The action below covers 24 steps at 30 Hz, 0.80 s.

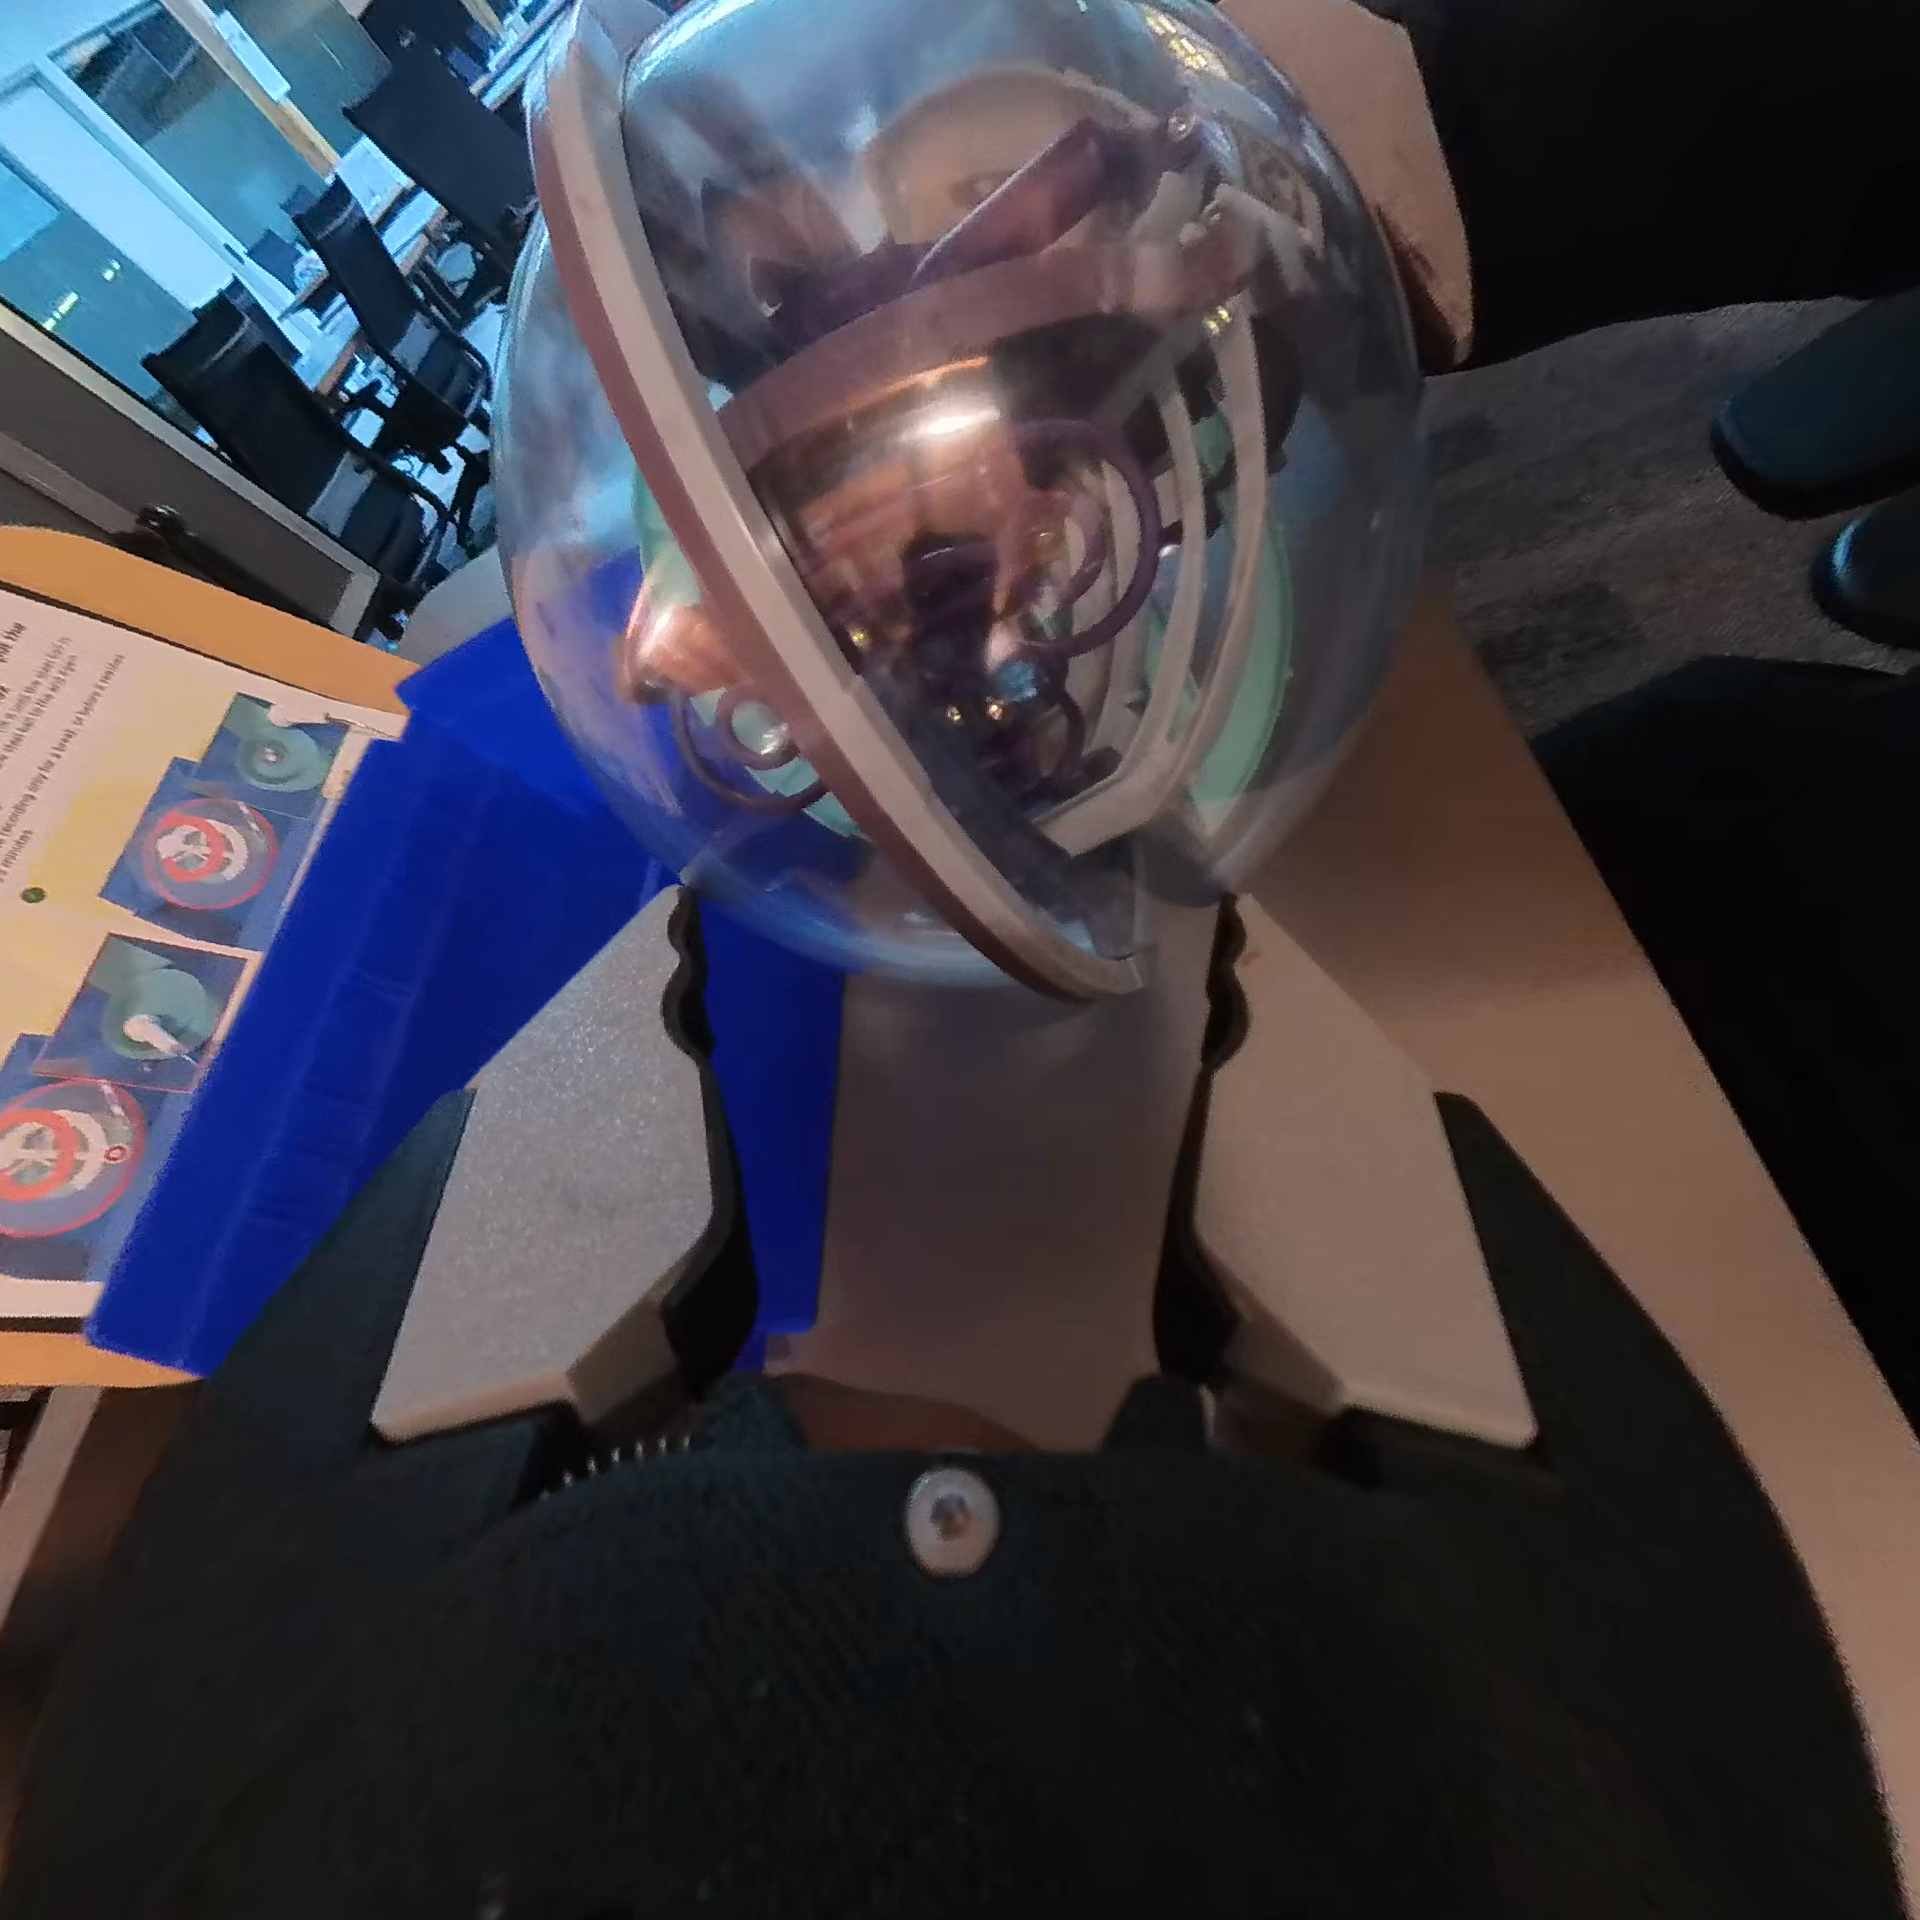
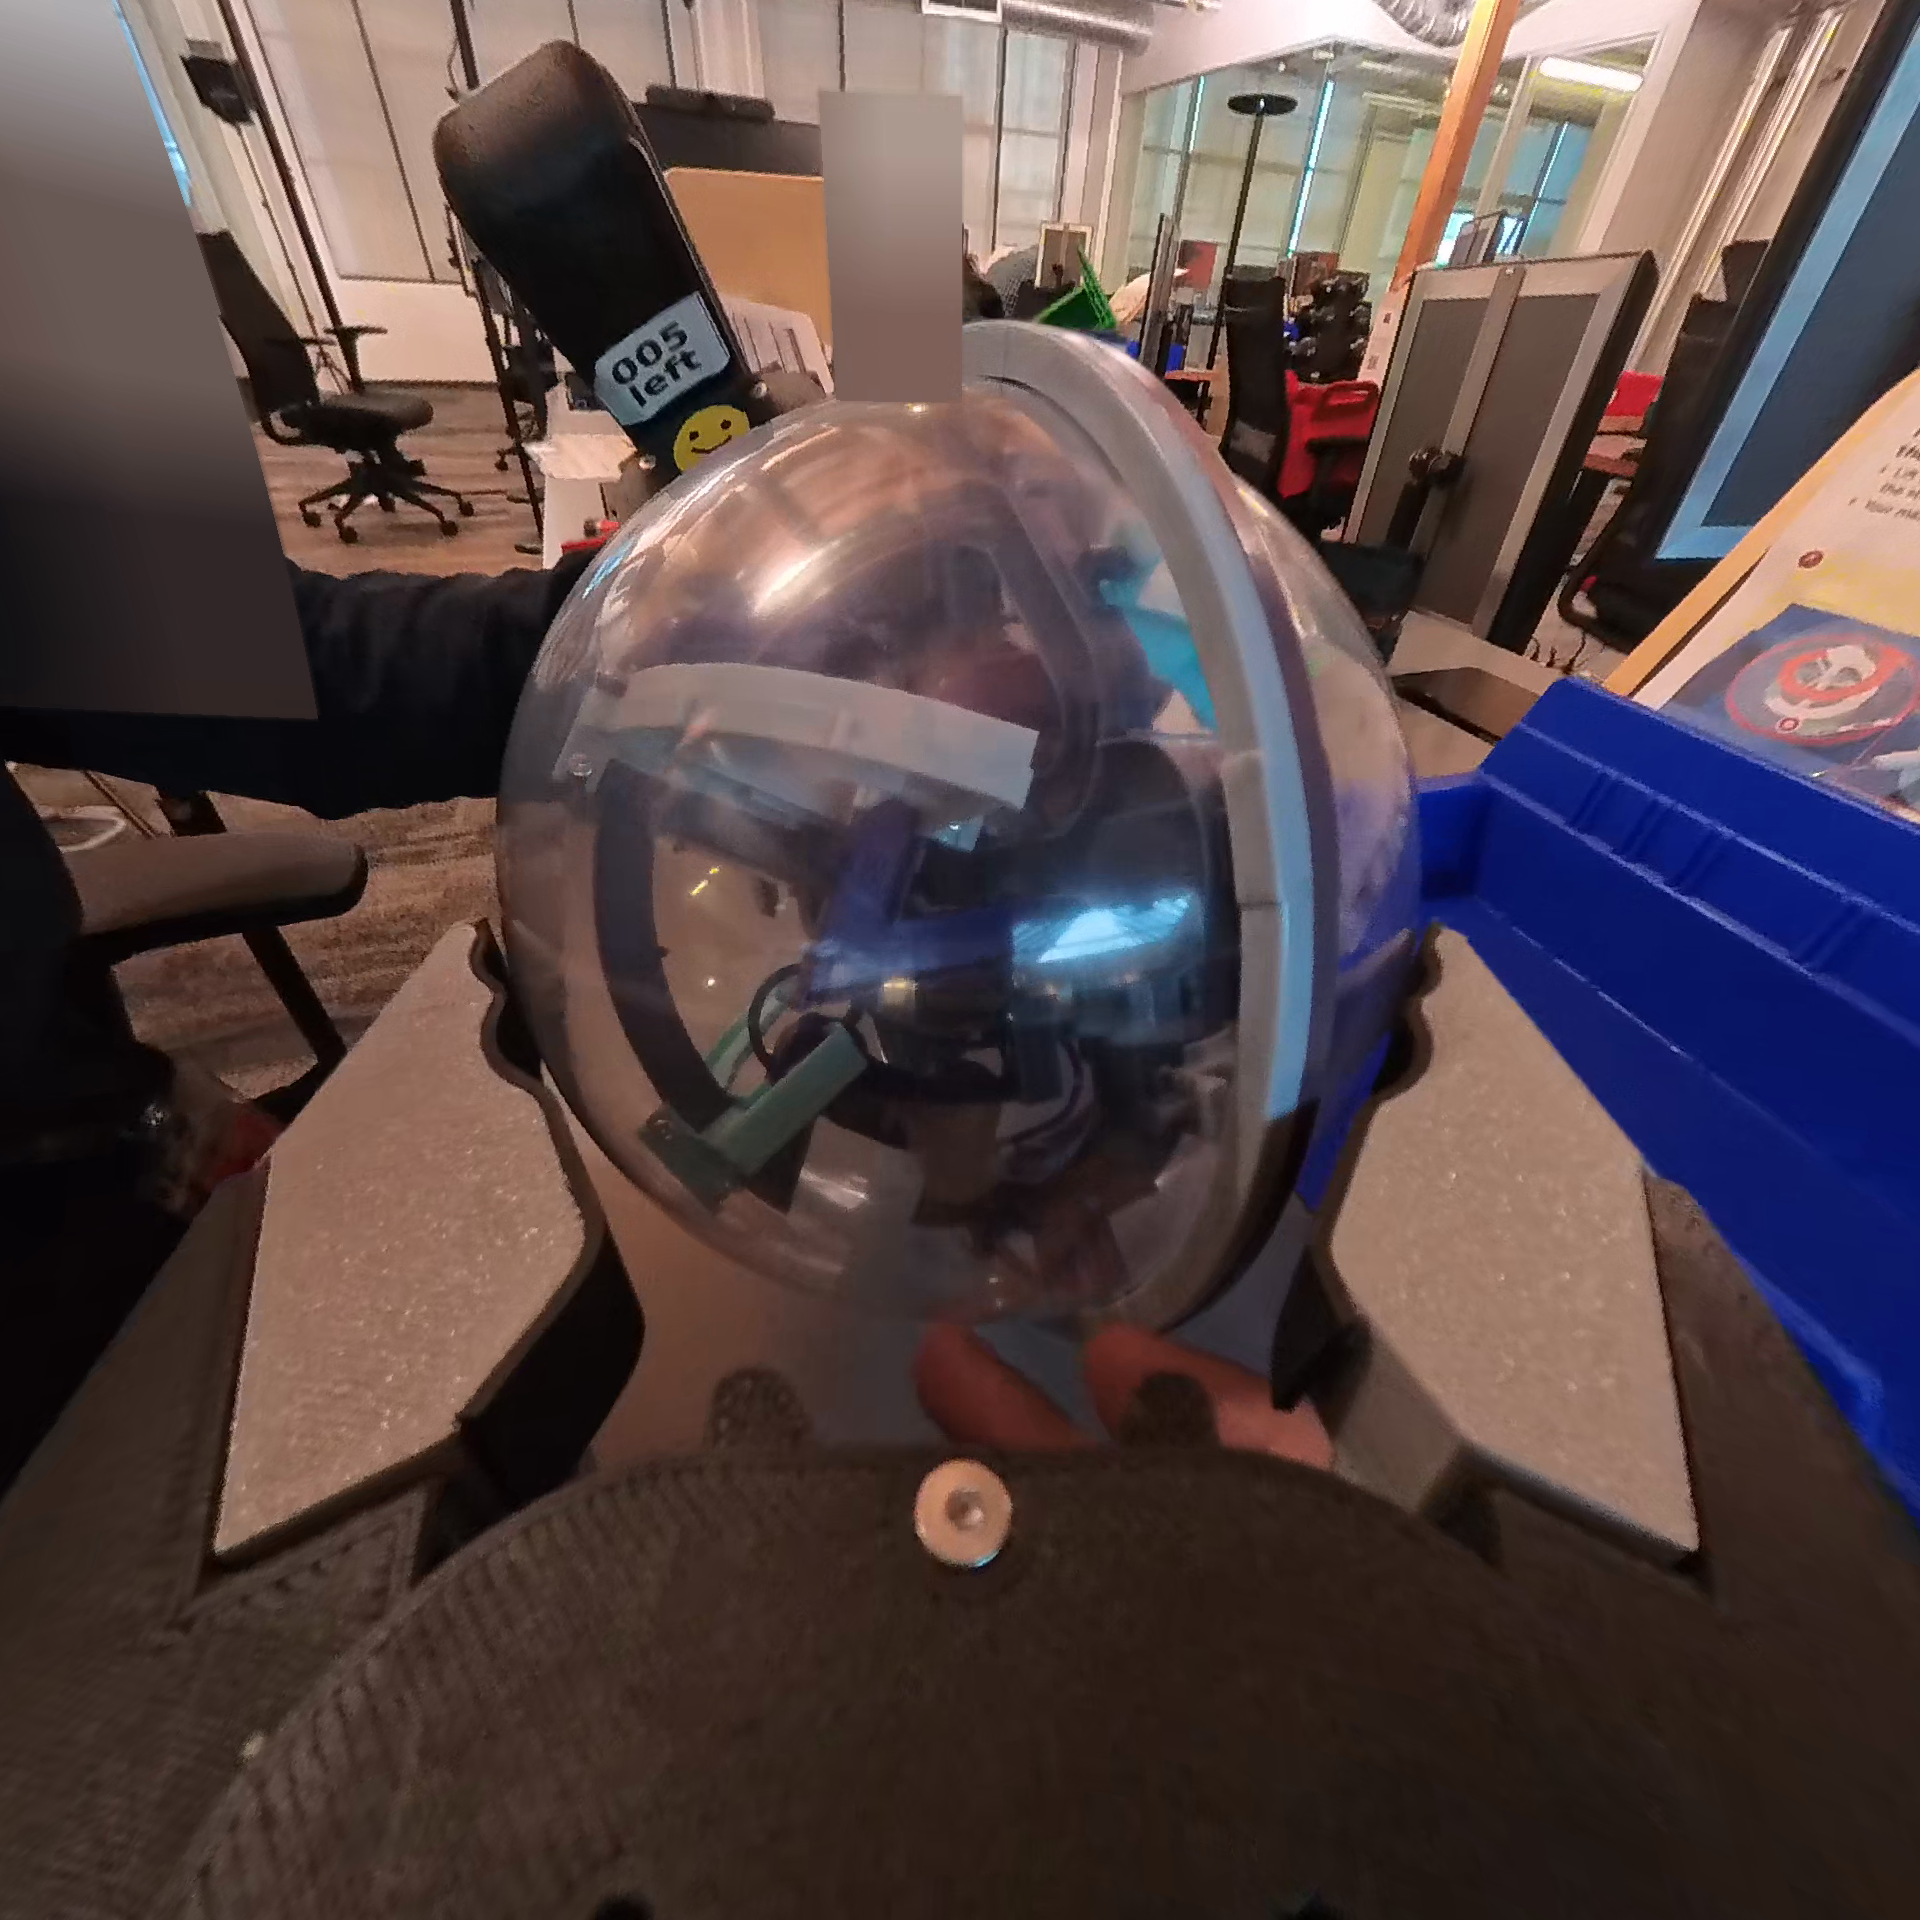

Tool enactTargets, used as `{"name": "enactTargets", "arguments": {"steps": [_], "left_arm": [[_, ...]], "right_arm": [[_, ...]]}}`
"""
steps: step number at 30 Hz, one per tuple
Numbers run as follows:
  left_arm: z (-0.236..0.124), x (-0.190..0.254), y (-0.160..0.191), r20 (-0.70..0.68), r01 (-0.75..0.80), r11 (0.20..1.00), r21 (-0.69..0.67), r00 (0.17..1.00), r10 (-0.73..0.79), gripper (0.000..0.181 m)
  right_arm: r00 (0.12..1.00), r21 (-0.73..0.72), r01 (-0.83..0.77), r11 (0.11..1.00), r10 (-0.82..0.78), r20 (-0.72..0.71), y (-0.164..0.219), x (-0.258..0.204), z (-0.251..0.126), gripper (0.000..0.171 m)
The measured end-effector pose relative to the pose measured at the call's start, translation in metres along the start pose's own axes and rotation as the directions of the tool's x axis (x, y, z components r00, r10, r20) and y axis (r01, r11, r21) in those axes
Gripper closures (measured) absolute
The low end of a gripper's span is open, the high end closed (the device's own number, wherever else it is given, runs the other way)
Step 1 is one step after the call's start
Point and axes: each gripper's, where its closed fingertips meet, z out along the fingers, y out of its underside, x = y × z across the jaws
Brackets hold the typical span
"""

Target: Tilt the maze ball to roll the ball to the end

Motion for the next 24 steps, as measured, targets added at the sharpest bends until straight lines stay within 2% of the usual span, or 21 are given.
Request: {"name": "enactTargets", "arguments": {"steps": [11,24], "left_arm": [[-0.02,-0.026,-0.033,0.036,-0.084,0.996,-0.038,0.996,0.085,0.086],[-0.026,-0.025,-0.047,0.046,-0.12,0.991,-0.058,0.991,0.123,0.086]], "right_arm": [[0.997,0.014,0.081,0.997,-0.081,-0.015,-0.044,0.005,-0.002,0.014],[0.994,0.059,0.109,0.992,-0.109,-0.011,-0.054,-0.003,-0.007,0.014]]}}
